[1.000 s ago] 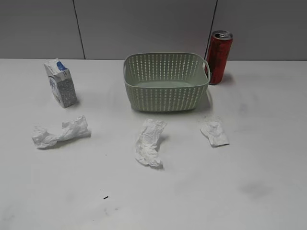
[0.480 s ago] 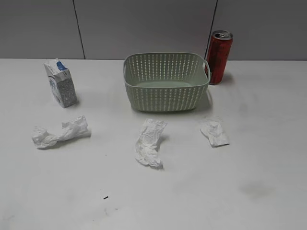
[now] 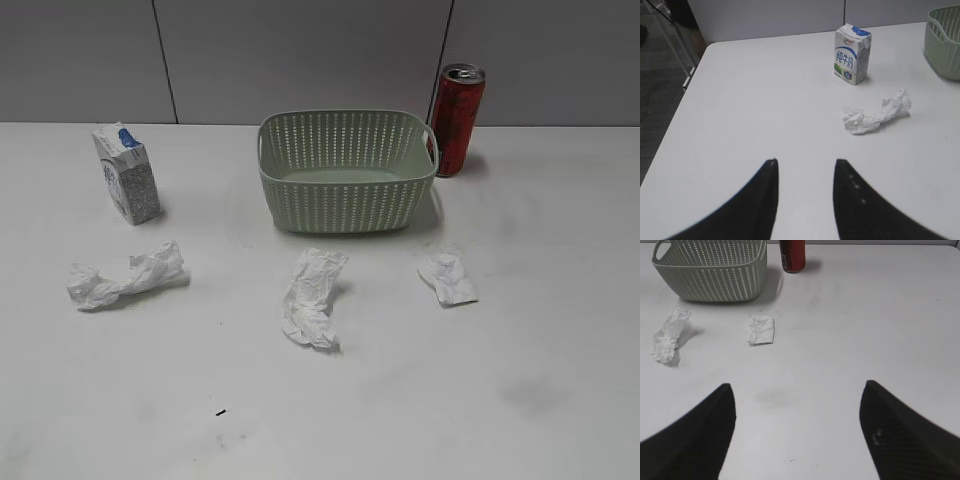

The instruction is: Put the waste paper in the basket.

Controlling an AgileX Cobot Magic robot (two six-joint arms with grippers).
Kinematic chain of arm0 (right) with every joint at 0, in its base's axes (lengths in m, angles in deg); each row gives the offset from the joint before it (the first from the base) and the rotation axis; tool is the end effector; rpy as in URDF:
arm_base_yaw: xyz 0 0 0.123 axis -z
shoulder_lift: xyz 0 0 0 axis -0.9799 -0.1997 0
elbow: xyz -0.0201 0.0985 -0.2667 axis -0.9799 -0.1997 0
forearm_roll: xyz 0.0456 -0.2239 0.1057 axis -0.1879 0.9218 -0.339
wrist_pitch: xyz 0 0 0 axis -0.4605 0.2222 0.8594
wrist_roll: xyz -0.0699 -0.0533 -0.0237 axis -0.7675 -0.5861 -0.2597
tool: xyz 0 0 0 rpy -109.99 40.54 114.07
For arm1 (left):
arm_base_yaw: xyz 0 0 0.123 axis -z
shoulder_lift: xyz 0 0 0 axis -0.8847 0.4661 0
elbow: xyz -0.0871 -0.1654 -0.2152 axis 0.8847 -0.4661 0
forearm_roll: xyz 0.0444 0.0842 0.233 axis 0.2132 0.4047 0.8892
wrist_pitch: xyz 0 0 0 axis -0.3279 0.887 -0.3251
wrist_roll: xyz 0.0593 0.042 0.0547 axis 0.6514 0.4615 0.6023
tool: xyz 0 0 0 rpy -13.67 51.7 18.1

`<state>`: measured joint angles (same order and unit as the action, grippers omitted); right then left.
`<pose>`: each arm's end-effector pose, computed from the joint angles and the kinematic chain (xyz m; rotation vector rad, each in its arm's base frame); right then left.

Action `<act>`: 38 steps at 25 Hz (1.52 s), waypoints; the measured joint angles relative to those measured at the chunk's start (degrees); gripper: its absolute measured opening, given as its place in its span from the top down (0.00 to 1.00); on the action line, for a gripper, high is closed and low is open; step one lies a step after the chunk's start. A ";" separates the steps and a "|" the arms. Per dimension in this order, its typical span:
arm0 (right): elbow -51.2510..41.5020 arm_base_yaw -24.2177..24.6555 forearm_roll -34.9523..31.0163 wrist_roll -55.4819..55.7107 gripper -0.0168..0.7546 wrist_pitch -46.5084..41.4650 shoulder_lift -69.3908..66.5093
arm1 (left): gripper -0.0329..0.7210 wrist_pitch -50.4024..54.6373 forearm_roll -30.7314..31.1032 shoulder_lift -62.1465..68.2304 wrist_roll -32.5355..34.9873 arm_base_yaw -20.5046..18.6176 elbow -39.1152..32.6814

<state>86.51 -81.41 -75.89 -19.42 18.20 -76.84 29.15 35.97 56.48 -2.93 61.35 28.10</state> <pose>0.0066 0.0130 0.2661 -0.1128 1.9865 0.1900 -0.0063 -0.0129 0.2817 0.1755 1.9949 -0.0661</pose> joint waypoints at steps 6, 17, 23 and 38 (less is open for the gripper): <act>0.00 0.00 0.07 -2.45 0.22 -0.06 0.00 | 0.62 0.00 -0.06 0.00 0.00 0.00 0.00; 0.00 0.00 0.12 -3.17 0.22 -0.18 0.00 | 0.31 -0.01 -0.28 0.00 0.00 0.00 0.00; 0.00 0.00 0.12 -3.17 0.22 -0.18 0.00 | 0.08 -0.06 -0.60 0.00 0.00 0.00 0.00; 0.00 0.00 0.12 -3.17 0.22 -0.23 0.00 | 0.13 -14.20 -4.59 14.91 0.82 0.00 1.11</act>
<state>86.51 -81.41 -75.77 -22.59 17.97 -76.84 14.95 31.39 71.39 -2.10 61.35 29.20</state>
